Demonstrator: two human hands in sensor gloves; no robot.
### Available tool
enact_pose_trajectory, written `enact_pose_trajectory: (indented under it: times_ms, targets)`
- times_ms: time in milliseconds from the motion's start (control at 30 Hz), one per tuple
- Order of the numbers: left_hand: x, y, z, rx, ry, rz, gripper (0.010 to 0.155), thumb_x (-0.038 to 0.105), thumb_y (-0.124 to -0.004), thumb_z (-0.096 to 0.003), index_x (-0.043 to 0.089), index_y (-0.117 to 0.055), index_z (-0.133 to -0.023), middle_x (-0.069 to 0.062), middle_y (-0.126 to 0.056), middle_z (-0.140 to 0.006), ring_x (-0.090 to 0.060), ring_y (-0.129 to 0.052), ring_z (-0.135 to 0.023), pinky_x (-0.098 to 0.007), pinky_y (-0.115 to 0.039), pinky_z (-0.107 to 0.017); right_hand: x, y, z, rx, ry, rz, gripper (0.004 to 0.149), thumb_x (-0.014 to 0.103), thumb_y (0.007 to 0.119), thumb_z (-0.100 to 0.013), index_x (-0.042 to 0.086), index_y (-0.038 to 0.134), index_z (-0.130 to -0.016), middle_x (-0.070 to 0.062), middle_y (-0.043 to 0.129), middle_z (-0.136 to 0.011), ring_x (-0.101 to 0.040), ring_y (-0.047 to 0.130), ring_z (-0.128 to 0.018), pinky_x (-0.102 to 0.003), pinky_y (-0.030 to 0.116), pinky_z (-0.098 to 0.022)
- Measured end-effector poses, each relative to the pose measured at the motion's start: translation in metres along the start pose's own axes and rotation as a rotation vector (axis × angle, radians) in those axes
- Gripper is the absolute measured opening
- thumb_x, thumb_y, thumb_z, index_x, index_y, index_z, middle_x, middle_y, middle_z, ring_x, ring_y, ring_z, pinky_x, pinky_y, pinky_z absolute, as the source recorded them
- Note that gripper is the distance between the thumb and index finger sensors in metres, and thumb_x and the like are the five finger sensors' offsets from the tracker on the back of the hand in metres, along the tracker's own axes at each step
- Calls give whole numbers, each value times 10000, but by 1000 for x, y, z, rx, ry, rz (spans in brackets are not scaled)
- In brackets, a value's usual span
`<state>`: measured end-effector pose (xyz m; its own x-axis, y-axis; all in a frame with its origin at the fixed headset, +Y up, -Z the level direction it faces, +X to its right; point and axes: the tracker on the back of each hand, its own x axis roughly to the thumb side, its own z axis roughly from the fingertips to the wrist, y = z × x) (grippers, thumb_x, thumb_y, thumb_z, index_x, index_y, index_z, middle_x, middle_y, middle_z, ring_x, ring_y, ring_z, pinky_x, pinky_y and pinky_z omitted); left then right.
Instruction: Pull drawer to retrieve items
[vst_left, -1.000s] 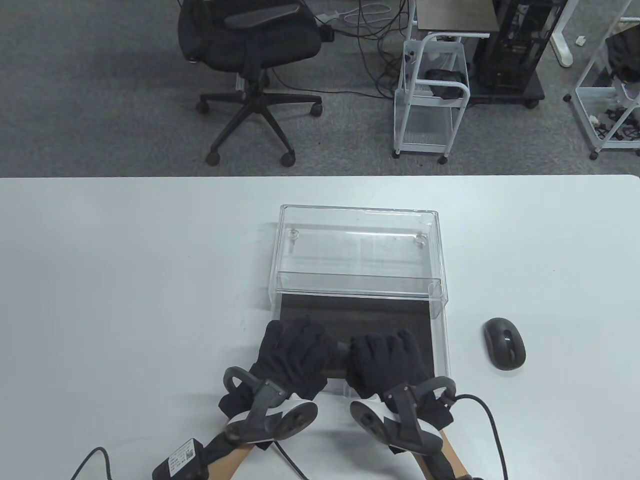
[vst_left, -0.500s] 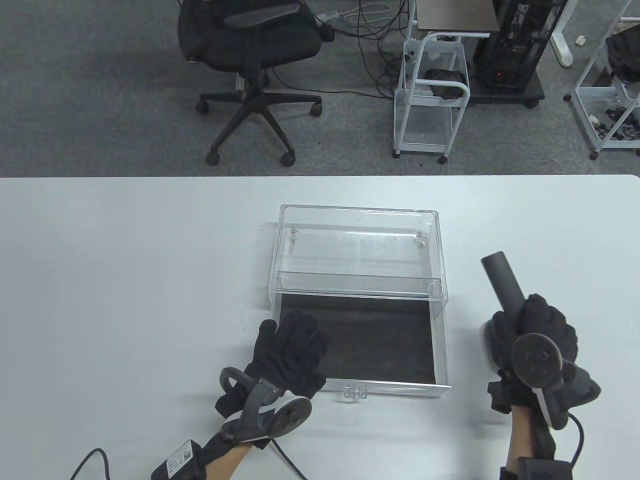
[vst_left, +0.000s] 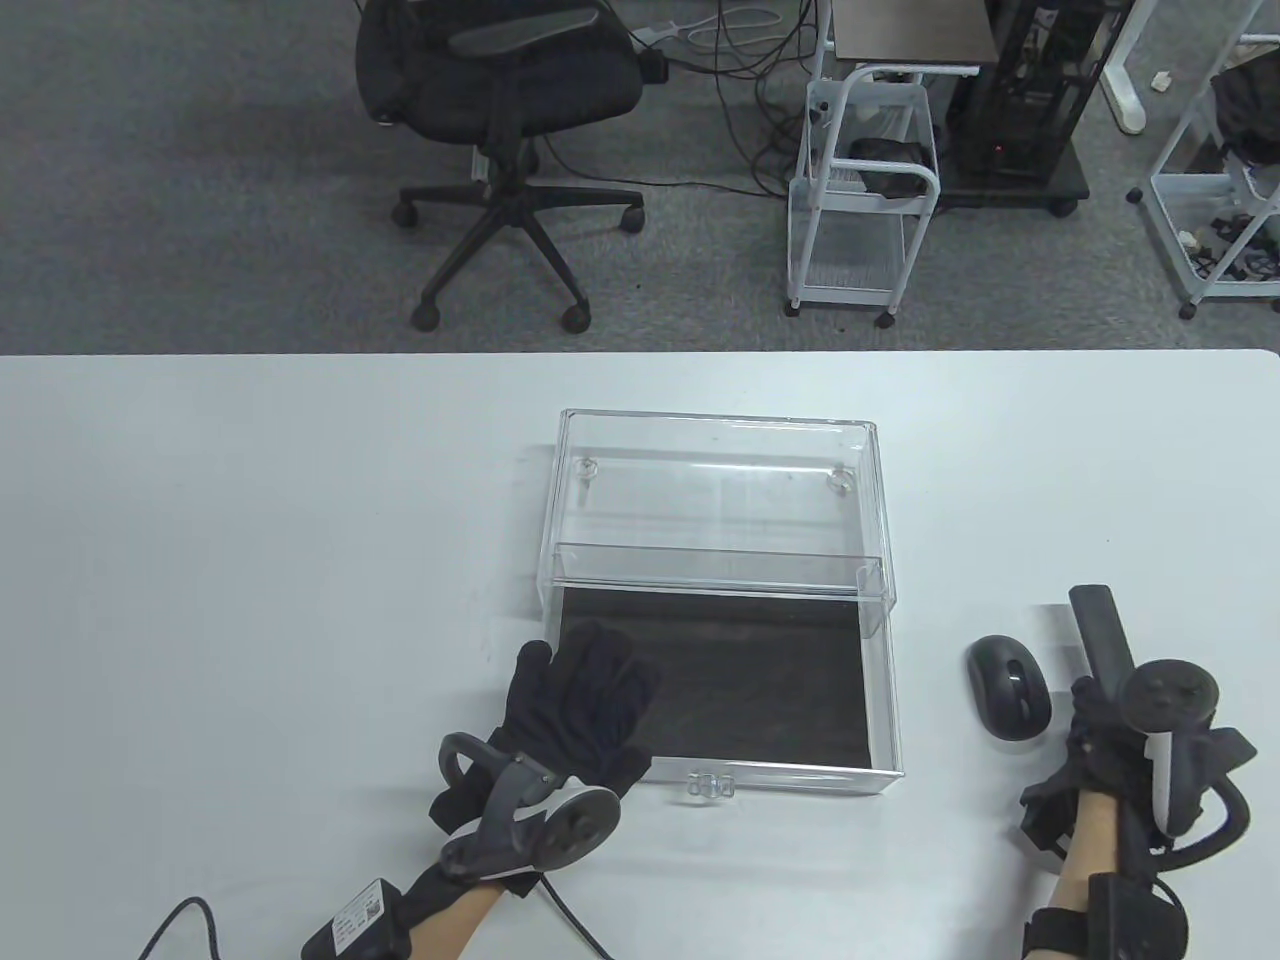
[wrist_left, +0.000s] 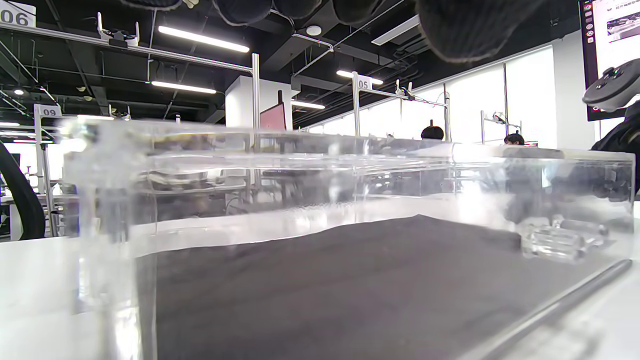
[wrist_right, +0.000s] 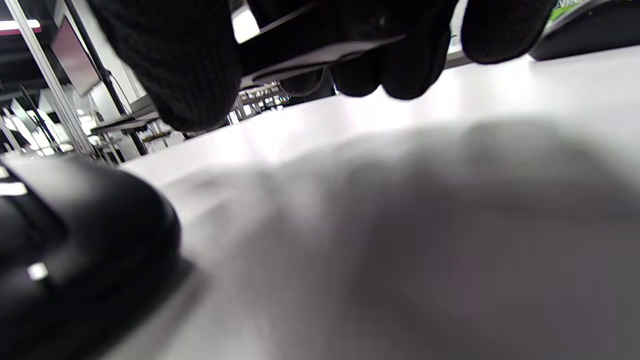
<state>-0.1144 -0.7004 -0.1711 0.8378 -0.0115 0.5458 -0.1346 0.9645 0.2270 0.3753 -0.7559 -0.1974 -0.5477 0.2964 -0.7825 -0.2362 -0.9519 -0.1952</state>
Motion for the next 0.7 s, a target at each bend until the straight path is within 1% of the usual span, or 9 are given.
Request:
enact_pose_trajectory:
  times_ms: [100,133,167,200,233,700]
  targets:
    - [0,0,0,-8,-1,0,817,562,-710,-492,268,-352,-1165,-148,-307,-1254,-439,-405,-1167,-735,-428,-774,-1,10,-3,46,16,32,724,476,866,-476,108,653,-1062,-283,515,-1137,-568,553,-1015,-742,530,-672]
    - [0,0,0,-11,0,0,818,563,-709,-493,268,-350,-1166,-147,-305,-1255,-439,-405,-1167,-736,-426,-774,-1,13,-4,62,24,36,721,478,863,-479,114,652,-1065,-285,511,-1142,-575,538,-1018,-744,523,-673]
    - [0,0,0,-13,0,1,821,564,-709,-492,268,-346,-1166,-148,-306,-1254,-440,-404,-1166,-736,-428,-773,-3,15,-6,98,38,33,719,484,856,-485,127,643,-1072,-278,482,-1152,-575,504,-1029,-745,506,-680]
    - [0,0,0,-13,1,2,822,564,-709,-493,268,-344,-1167,-150,-302,-1255,-439,-403,-1167,-737,-426,-774,-3,14,-5,102,35,23,719,483,853,-492,134,629,-1079,-279,455,-1158,-578,478,-1034,-743,493,-686]
    - [0,-1,0,-13,1,5,821,564,-709,-492,266,-346,-1166,-150,-305,-1254,-442,-403,-1166,-738,-426,-773,-3,14,-5,91,38,19,716,486,853,-489,135,638,-1076,-280,467,-1157,-582,484,-1030,-743,496,-685]
    - [0,-1,-1,-32,11,13,822,566,-708,-493,270,-343,-1167,-154,-312,-1255,-440,-409,-1166,-740,-422,-772,-1,15,-2,112,53,27,735,491,840,-507,138,582,-1097,-277,414,-1172,-577,440,-1047,-738,481,-696]
